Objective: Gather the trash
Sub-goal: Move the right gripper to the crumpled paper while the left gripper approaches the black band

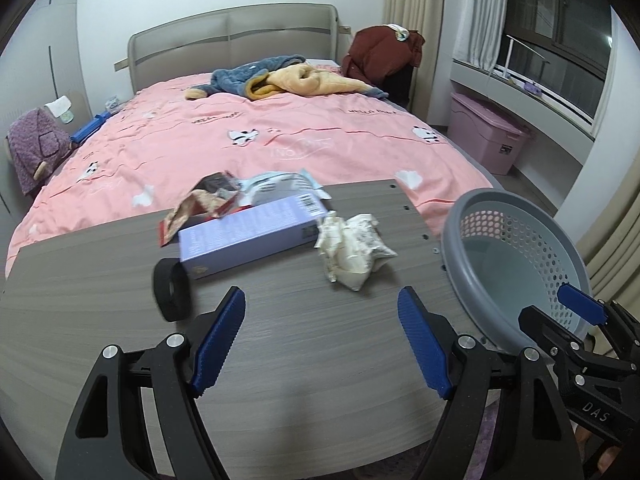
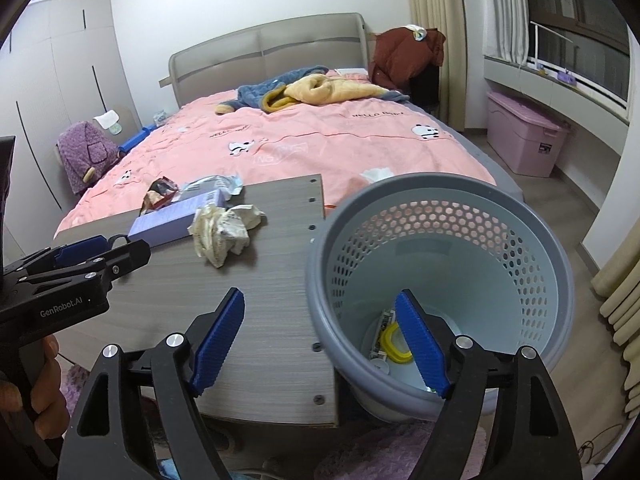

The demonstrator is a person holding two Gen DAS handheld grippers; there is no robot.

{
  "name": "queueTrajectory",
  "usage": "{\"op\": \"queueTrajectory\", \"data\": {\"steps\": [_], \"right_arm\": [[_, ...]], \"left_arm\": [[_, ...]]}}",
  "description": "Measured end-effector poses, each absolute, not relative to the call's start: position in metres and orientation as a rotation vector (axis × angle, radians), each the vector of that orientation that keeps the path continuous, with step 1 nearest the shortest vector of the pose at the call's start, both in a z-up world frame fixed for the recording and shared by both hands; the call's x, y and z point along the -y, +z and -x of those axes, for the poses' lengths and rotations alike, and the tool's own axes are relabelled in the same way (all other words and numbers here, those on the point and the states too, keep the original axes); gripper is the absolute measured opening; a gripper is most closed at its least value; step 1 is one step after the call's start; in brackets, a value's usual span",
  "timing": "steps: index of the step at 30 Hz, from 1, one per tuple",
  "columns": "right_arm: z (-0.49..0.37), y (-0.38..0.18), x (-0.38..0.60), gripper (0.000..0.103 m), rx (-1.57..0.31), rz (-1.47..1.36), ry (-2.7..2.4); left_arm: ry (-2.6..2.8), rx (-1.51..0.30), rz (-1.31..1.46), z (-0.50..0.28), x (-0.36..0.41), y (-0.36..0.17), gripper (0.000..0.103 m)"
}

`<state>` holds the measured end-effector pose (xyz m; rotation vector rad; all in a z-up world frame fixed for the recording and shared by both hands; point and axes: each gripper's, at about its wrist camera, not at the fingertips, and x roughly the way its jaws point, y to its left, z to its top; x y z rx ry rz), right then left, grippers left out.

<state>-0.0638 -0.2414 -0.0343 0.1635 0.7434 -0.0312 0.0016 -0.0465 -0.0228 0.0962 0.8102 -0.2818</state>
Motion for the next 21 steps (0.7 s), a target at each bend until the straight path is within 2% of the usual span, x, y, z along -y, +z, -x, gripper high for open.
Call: {"op": "queueTrajectory", "data": {"steps": [21], "right_arm": [[0.032,-0.024,0.182,0.095,-0.734,-0.089,0.083]], "left_arm": [[-0.064,-0.774,0.000,-0.007,-0.054,-0.017,0.076]]}}
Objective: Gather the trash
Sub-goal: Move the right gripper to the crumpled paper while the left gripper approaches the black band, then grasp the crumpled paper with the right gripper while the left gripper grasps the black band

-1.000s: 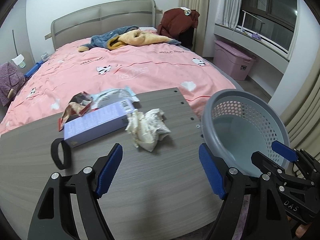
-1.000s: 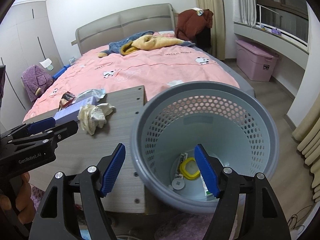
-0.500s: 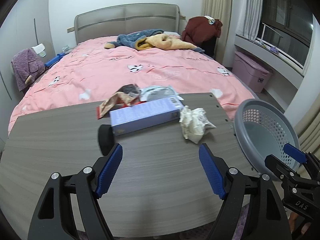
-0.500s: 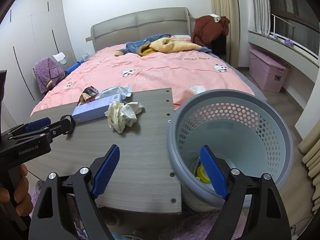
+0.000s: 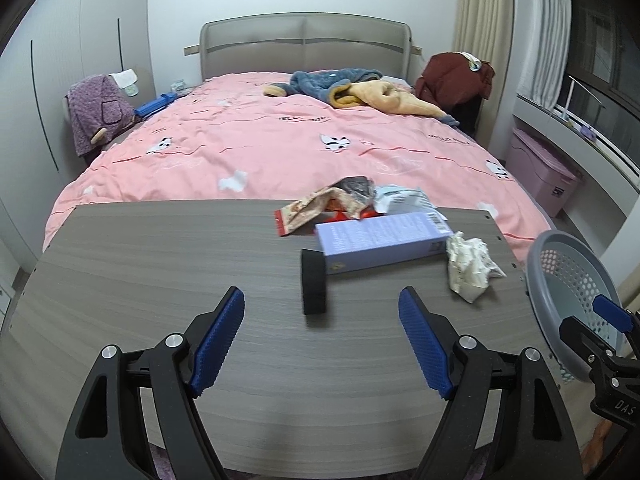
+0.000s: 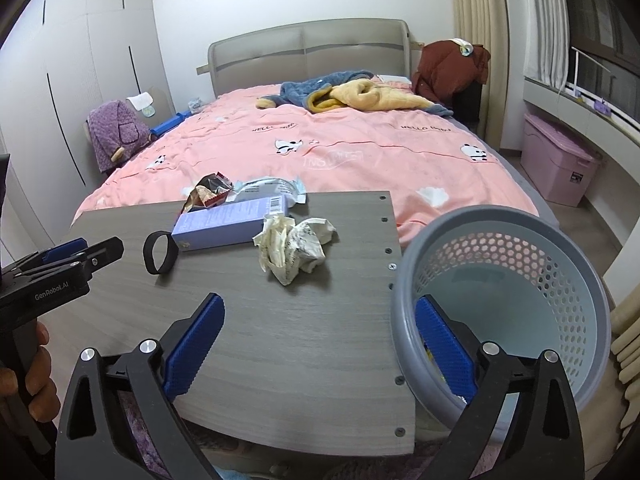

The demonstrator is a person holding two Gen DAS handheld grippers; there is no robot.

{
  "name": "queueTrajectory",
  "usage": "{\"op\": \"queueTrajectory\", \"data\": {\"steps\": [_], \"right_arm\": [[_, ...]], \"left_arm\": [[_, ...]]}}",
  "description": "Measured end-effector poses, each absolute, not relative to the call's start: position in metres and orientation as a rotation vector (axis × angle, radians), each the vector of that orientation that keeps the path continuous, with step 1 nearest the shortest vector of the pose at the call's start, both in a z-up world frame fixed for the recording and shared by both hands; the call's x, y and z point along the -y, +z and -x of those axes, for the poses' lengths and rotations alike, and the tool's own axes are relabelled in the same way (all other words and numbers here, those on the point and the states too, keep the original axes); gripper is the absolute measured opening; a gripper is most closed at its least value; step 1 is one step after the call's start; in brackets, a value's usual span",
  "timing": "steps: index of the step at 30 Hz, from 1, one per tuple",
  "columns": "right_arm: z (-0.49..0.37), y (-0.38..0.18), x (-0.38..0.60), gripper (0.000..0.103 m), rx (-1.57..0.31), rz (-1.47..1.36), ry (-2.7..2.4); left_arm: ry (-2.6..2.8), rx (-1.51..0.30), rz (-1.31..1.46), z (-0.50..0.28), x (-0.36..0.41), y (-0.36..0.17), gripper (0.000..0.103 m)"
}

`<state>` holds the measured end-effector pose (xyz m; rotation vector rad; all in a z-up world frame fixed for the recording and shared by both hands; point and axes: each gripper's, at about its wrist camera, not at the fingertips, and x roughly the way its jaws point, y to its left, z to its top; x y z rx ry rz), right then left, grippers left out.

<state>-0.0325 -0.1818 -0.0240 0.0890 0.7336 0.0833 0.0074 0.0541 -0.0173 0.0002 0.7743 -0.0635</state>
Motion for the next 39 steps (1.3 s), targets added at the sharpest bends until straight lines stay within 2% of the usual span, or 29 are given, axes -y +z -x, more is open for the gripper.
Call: {"op": "queueTrajectory", "data": {"steps": [10,22,34,36,39], "right_arm": [[-0.012,-0.038,0.158,0.097,-0.785,-0.057,0.112],[-0.067,-0.060,0.154,0.097,-0.875,-0.138,0.122],[-0.096,-0.077,0.143,0.096,-0.920,-0.084,0.062],[-0.099,-0.080,0.143,0.093,-0.927,-0.071,0.057],[-0.103,-0.084,0.141,0.079,-0.945,-0.059,0.061]], "left_arm": [[0.029,-0.793,0.015,-0.032,-0.082,-0.034,0.076],[0.044,-0.813,0.027,-0.047,-0.092,-0.045,0.076],[0.041,-0.828,0.040,-0.050,-0.095,-0.052,0.076],[0.041,-0.830,0.043,-0.050,-0.095,-0.052,0.076],[0.040,-0.830,0.044,-0.050,-0.095,-0.052,0.076]]}}
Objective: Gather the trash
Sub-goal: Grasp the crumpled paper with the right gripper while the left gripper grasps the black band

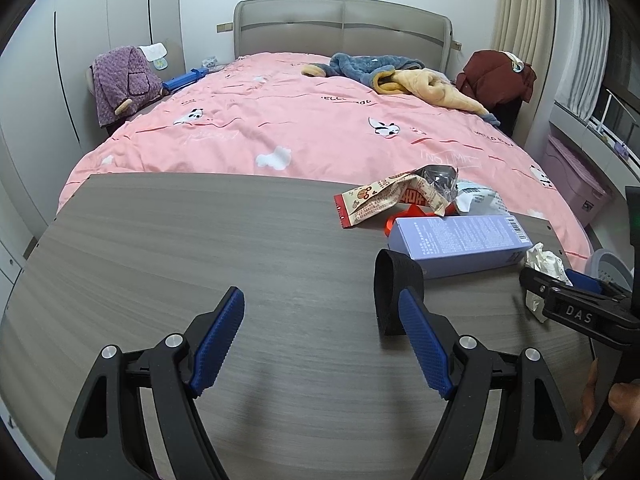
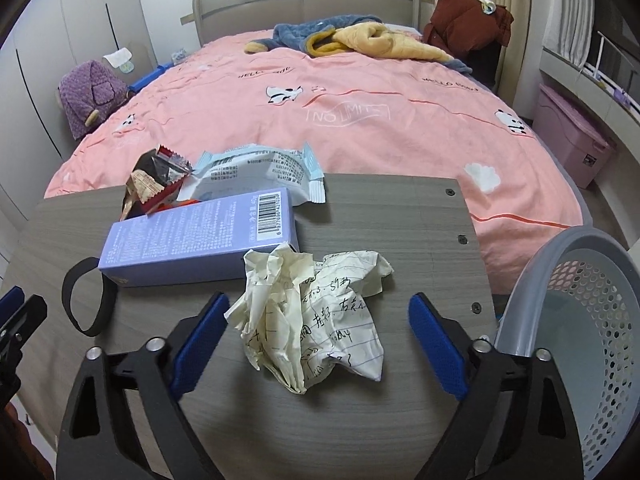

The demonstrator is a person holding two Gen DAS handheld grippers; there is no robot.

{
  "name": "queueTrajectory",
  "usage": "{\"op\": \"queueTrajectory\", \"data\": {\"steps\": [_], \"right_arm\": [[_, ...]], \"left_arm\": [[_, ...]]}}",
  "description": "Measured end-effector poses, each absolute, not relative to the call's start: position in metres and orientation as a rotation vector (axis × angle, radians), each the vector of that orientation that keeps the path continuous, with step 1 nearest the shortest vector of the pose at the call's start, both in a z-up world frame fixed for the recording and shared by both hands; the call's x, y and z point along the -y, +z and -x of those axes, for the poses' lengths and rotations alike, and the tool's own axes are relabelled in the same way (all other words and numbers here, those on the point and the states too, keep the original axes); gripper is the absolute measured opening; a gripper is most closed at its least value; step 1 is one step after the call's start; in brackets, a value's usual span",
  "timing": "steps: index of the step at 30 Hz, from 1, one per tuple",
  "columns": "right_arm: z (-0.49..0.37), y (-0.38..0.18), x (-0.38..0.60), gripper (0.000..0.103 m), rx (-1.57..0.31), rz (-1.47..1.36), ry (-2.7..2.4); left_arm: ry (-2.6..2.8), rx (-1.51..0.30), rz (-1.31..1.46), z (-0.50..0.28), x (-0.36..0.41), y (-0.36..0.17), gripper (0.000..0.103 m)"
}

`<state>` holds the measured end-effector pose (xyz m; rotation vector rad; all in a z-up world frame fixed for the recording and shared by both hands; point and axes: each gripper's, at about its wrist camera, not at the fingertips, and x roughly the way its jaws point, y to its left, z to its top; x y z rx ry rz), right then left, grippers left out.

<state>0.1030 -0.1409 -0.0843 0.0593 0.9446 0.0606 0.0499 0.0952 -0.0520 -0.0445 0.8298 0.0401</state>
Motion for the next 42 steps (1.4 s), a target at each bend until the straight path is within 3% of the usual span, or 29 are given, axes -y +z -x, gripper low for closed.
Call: {"op": "queueTrajectory", "data": {"steps": [2,5,30,33,35,37,42], "right_arm": [[-0.103,-0.087,0.140,0.063,-0.956,-0.057,0.073],[-0.099,-0.086,0.137,0.055,-0.951,-0.033,0.082],[-0.026,-0.060,0.172,0.053,-0.878,-0.183,0.095],[-0.023,-0.058,0.172,0.053,-0.872,-0.188,0.101],[-0.021,-0.058,0.172,0.053,-0.873,-0.192,0.104],[-0.020,-0.058,0.172,0.053,-0.873,-0.194,0.107],[-0.017,-0.058,0.171,0.053,-0.869,-0.204,0.116]], "left_arm": [[0.040,-0.829,0.045,-0.050,-0.095,-0.052,0.076],[0.037,-0.835,0.044,-0.050,-0.094,-0.053,0.076],[-0.065,-0.876,0.017,-0.068,-0.060,-0.071,0.075],[-0.071,-0.880,0.002,-0.072,-0.056,-0.073,0.059],[-0.083,-0.899,0.011,-0.074,-0.056,-0.074,0.035],[-0.099,-0.915,0.029,-0.075,-0.056,-0.075,0.018],[-0.100,-0.904,0.032,-0.068,-0.060,-0.069,0.019]]}}
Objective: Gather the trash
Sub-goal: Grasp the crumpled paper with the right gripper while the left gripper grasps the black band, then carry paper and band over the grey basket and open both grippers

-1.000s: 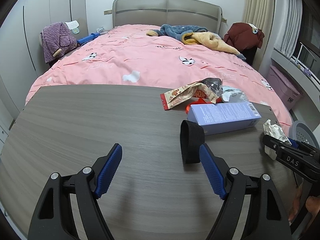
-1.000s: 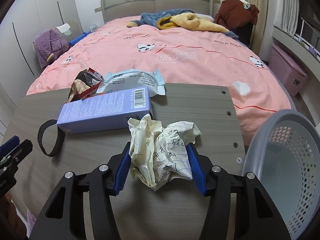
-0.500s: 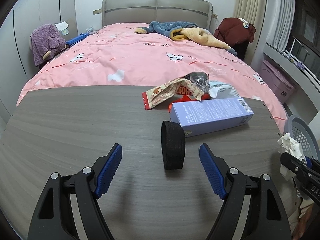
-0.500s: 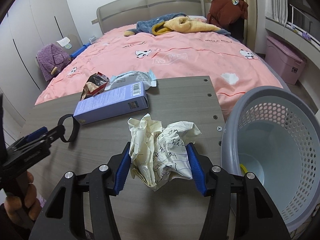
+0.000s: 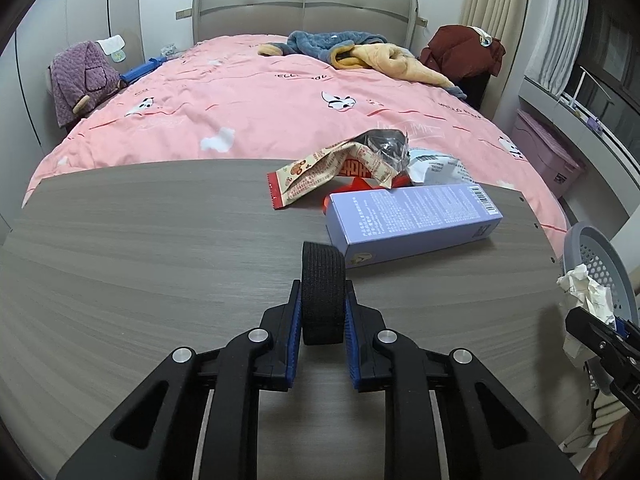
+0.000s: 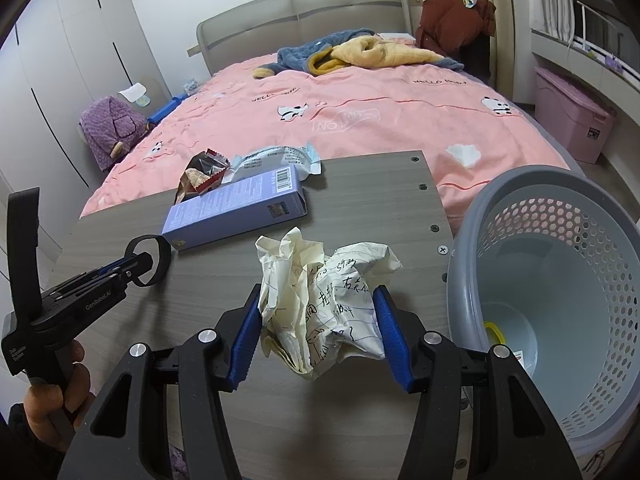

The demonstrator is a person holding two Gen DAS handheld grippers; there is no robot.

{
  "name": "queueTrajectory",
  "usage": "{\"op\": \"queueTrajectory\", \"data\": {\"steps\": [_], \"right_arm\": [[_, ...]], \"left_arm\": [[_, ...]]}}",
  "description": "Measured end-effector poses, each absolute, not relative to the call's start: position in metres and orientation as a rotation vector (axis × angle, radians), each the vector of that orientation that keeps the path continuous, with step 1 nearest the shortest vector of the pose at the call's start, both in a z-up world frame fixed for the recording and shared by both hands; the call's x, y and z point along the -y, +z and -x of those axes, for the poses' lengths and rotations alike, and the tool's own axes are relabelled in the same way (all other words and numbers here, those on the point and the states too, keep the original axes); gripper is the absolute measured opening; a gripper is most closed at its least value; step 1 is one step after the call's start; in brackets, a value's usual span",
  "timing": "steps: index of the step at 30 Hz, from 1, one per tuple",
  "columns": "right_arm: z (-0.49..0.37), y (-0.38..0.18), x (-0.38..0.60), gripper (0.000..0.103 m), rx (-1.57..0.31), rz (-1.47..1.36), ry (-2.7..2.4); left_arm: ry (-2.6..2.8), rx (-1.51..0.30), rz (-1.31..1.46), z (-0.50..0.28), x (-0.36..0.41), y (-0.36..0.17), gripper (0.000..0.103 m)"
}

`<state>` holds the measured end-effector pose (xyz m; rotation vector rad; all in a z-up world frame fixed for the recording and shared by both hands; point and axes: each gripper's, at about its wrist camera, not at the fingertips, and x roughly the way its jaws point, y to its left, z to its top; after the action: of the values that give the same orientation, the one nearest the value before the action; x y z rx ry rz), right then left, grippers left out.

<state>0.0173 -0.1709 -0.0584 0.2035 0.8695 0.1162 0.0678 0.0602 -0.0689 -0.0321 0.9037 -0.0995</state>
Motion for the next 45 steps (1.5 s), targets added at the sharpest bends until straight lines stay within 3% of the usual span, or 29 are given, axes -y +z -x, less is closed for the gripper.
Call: {"op": "queueTrajectory", "data": {"steps": [11,22,45], "right_arm": [[-0.006,-0.051,0.176,0.053,-0.838,-0.218,0.132],[0.022,-0.030,0.216,0.053,-0.783,-0.236,0.064],[0.071,-0.031,0.357,0.053,-0.748,-0.322,-0.230]], "left_arm": [[-0.117,-0.844,0.021,-0.037,-0.058,-0.035,0.019],[-0.271,-0.777,-0.063,-0.014,0.012,-0.002,0.019],[-0.592,-0.821,-0.218,-0.006,0.171,-0.015,0.019]]}}
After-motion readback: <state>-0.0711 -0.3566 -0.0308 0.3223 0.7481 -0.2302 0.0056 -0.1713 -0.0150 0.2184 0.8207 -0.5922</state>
